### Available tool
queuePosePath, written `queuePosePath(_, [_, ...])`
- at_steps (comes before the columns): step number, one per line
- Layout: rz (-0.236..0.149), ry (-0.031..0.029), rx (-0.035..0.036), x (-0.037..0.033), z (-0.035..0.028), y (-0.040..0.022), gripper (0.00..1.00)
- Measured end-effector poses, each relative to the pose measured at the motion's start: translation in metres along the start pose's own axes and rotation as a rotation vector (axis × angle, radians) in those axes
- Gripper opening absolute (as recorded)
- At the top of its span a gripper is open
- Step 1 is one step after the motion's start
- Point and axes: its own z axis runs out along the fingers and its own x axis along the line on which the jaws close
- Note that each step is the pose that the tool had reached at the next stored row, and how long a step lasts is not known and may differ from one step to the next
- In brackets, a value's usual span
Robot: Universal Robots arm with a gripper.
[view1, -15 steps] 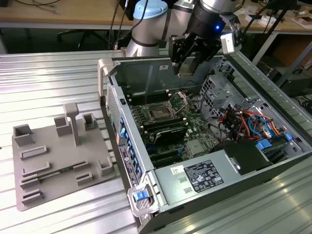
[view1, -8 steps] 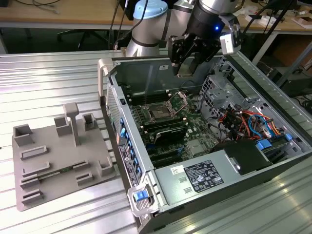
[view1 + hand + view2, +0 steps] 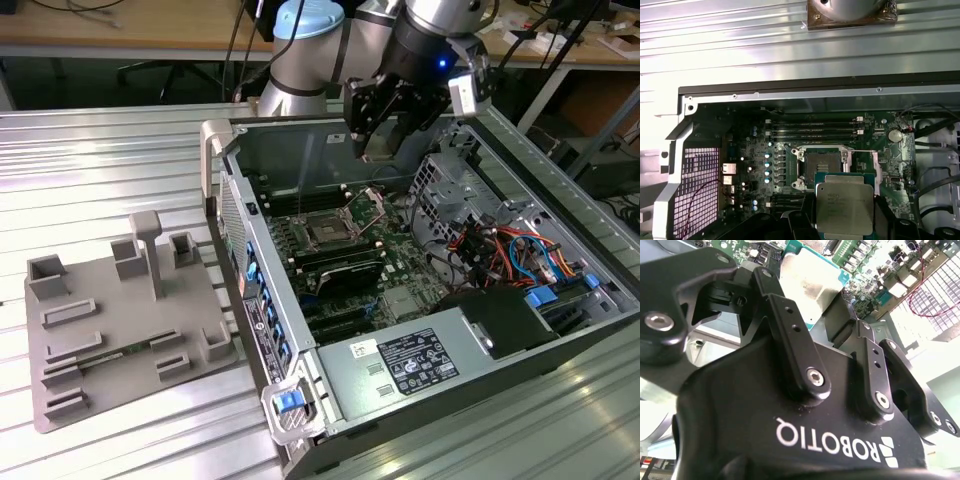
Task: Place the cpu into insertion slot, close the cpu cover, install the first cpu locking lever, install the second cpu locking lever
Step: 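Place the cpu into insertion slot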
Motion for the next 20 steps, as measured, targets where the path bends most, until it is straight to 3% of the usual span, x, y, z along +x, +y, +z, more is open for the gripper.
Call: queuePosePath(20, [-0.006,0.0005,0.0002,0.0017,0.0050,-0.0005,0.55])
